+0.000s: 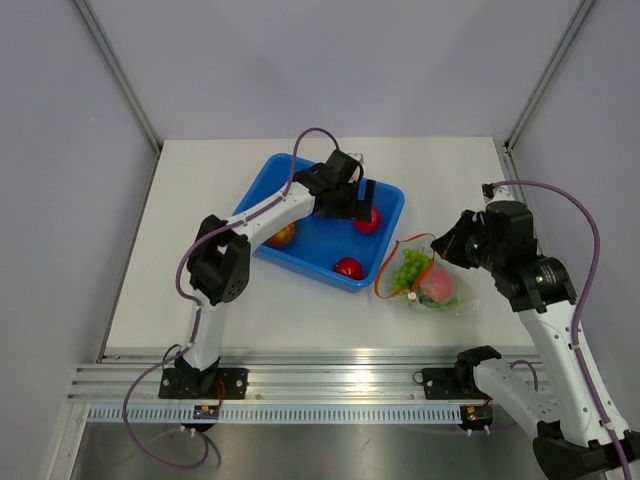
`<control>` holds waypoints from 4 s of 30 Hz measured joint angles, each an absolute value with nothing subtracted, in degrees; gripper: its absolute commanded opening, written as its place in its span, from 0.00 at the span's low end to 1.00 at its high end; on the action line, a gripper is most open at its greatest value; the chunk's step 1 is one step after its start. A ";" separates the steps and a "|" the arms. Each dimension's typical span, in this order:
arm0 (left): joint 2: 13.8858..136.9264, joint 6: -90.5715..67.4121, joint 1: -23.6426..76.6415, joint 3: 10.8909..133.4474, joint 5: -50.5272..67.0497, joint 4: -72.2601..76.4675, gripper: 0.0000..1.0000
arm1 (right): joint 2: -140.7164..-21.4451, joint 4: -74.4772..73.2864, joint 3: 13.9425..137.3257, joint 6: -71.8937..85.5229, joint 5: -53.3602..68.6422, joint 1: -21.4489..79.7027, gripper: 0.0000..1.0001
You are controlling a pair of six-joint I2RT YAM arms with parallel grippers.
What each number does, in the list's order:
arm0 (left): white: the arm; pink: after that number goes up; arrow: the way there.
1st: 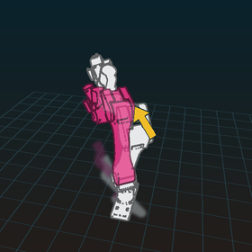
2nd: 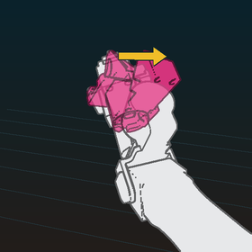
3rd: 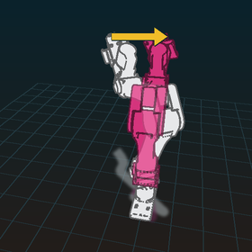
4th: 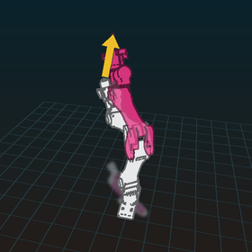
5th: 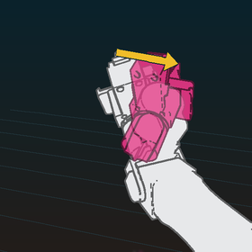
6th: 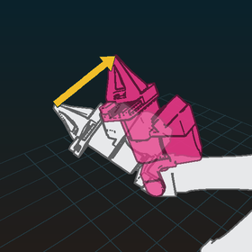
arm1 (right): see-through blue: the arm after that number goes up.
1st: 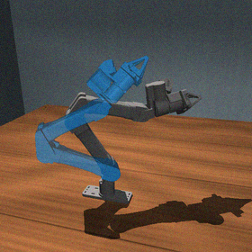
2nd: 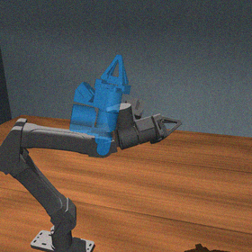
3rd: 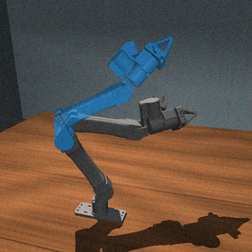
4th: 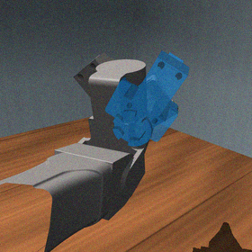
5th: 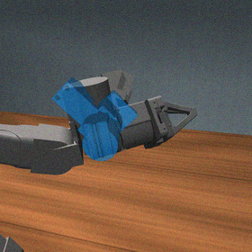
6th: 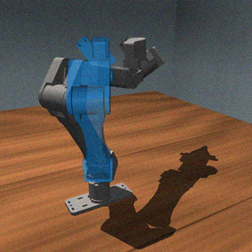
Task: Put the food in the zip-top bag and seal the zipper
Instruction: Pick up the fake fruit from the bin, then place the fake fruit in the zipper food storage bag.
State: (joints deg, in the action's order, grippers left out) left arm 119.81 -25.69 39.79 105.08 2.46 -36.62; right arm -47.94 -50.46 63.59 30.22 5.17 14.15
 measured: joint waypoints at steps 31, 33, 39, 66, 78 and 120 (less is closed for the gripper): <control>132.33 -31.40 37.58 112.42 7.51 -33.47 0.45 | -50.11 -50.19 63.59 30.33 5.72 14.15 0.00; 129.51 -31.35 37.65 109.91 7.33 -33.85 0.38 | -50.00 -50.19 63.59 30.44 5.72 14.15 0.00; 115.83 -29.10 38.76 105.08 8.62 -34.74 0.06 | -49.78 -50.09 63.40 30.85 5.72 14.15 0.00; 105.32 -39.11 54.61 89.21 22.85 -18.28 0.00 | -47.86 -48.53 62.02 32.86 10.28 14.15 0.00; 109.36 -40.73 55.13 91.09 24.40 -13.61 0.00 | -45.25 -46.50 59.72 33.30 14.26 13.89 0.00; 107.90 -34.74 57.78 88.07 25.76 -21.04 0.99 | -40.62 -47.64 57.47 34.15 16.84 13.69 0.00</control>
